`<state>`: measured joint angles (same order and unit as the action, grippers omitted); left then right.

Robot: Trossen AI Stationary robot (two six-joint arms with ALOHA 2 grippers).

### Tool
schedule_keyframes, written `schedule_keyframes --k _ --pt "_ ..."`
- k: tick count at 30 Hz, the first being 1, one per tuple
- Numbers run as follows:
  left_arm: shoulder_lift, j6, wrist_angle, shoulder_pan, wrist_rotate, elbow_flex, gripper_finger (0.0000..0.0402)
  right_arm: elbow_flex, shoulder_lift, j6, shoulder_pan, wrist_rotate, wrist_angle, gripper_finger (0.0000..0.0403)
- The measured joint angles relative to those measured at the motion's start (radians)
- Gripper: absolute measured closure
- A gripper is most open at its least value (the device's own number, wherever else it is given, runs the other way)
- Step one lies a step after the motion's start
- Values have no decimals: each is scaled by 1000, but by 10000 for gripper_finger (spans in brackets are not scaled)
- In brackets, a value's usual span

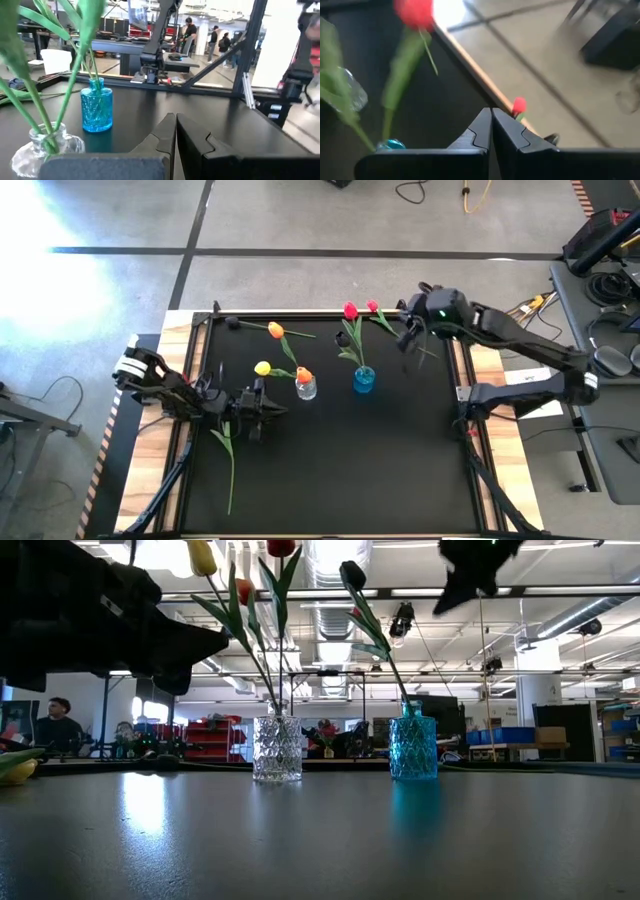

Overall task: Sort flowers into vase by color
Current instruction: Put the red flower into the blue vase

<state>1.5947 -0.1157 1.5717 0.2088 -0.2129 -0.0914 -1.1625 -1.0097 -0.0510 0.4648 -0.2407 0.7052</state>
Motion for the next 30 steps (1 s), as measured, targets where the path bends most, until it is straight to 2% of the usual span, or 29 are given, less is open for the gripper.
schedule_keyframes --k 3,5,8,11,15,24,30 --pt "-4 -21 -1 -77 71 0 402 110 -36 -33 143 172 -100 394" --pt "-4 -34 -1 -133 137 0 402 177 -68 -61 227 243 -170 394" --pt "-5 -36 -1 -205 221 0 402 240 -136 -82 330 290 -269 394" --pt "-5 -32 -1 -265 282 0 402 249 -228 -100 398 298 -292 391" --pt "-5 -28 -1 -301 317 0 402 217 -380 -122 428 307 -297 363" --pt "-5 -21 -1 -305 321 1 402 40 -676 -171 492 348 -221 261" --pt "-5 -20 -1 -305 321 6 402 -43 -787 -186 519 355 -140 242"
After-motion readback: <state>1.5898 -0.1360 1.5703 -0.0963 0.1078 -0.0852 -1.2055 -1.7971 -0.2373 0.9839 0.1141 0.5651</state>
